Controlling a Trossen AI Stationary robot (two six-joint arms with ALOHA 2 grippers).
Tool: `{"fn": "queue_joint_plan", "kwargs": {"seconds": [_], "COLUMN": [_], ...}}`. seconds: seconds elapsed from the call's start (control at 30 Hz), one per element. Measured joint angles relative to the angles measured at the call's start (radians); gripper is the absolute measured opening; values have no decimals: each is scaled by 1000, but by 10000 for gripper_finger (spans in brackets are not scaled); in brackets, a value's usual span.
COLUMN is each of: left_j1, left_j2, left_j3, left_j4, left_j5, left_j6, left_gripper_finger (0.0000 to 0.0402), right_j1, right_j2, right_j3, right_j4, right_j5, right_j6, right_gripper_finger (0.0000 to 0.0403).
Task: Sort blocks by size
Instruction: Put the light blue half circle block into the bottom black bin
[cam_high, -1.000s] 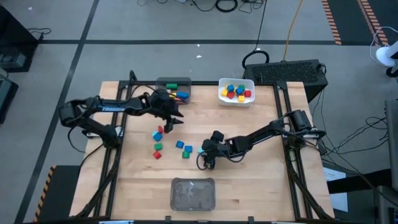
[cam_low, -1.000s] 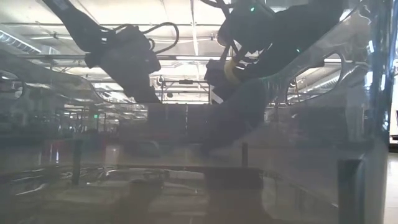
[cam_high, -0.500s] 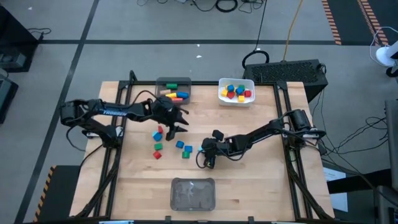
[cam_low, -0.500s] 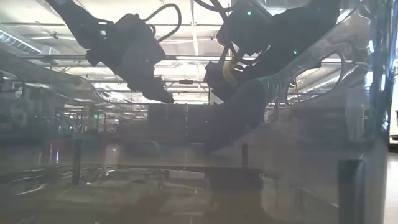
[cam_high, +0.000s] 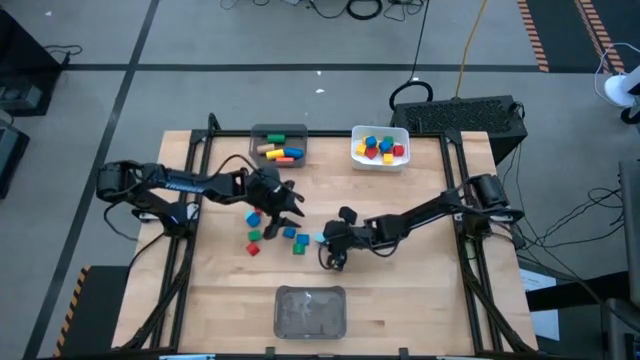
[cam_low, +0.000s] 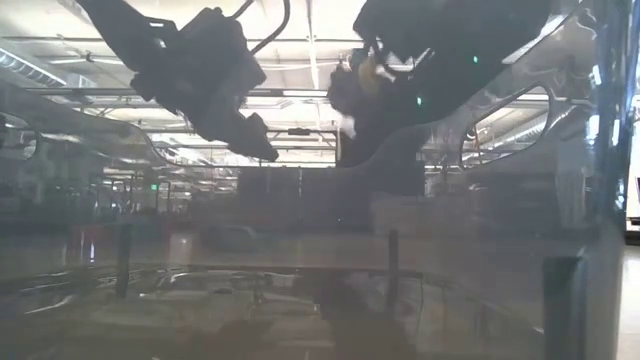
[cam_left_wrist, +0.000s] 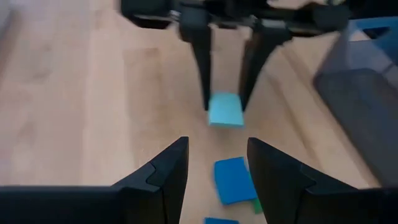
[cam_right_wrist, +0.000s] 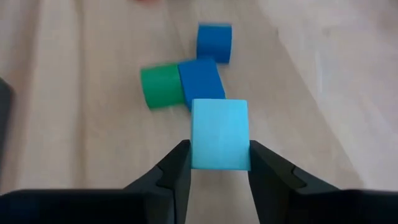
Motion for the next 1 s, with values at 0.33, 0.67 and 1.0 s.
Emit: {"fn": "queue_joint_plan", "kwargs": {"seconds": [0.33, 0.67, 1.0], "left_j1": [-90, -162, -161], "left_j2": [0, 0, -1], "left_j3": [0, 0, 0], "left_j4": [49, 124, 98], "left_j5": [13, -243, -387], "left_j6": [-33, -17, -81], "left_gripper_finger": [167, 167, 167], "right_j1": [15, 41, 144], "right_j2": [-88, -88, -88], "right_j3": [0, 0, 30], "right_j4": [35, 79, 80], "right_j5": [-4, -52, -174], "right_j6": [-32, -79, -111], "right_gripper_finger": [118, 118, 118]}}
